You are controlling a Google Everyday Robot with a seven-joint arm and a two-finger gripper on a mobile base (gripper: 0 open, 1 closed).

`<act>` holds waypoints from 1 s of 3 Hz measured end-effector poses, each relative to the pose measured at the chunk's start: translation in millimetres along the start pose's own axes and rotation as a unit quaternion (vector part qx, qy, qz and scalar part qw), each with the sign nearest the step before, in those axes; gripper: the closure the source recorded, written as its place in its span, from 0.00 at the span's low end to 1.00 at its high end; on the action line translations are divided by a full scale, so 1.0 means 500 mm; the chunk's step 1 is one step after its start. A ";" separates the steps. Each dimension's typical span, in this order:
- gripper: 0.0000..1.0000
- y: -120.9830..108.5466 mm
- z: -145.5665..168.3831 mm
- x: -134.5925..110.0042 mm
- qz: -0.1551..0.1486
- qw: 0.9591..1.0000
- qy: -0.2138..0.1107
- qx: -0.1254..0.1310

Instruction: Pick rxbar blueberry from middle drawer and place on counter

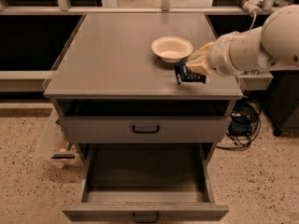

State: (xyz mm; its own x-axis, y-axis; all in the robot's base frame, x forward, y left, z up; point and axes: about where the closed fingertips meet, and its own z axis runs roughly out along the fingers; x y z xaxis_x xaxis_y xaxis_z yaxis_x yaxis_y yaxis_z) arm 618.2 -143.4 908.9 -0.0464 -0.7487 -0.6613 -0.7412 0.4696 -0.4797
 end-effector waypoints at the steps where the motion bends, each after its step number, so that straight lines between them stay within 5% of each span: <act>1: 0.28 0.000 0.000 0.000 0.000 1.000 0.000 0.000; 2: 0.04 0.000 0.000 0.000 0.000 1.000 0.000 0.000; 3: 0.00 0.000 0.000 0.000 0.000 1.000 0.000 0.000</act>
Offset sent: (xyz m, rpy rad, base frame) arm 0.0000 0.0000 0.0000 0.0000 0.0000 0.0000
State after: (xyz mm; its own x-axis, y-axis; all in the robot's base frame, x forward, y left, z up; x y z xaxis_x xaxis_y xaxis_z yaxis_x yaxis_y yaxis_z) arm 618.2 -143.3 908.9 -0.0463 -0.7487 -0.6613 -0.7412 0.4695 -0.4797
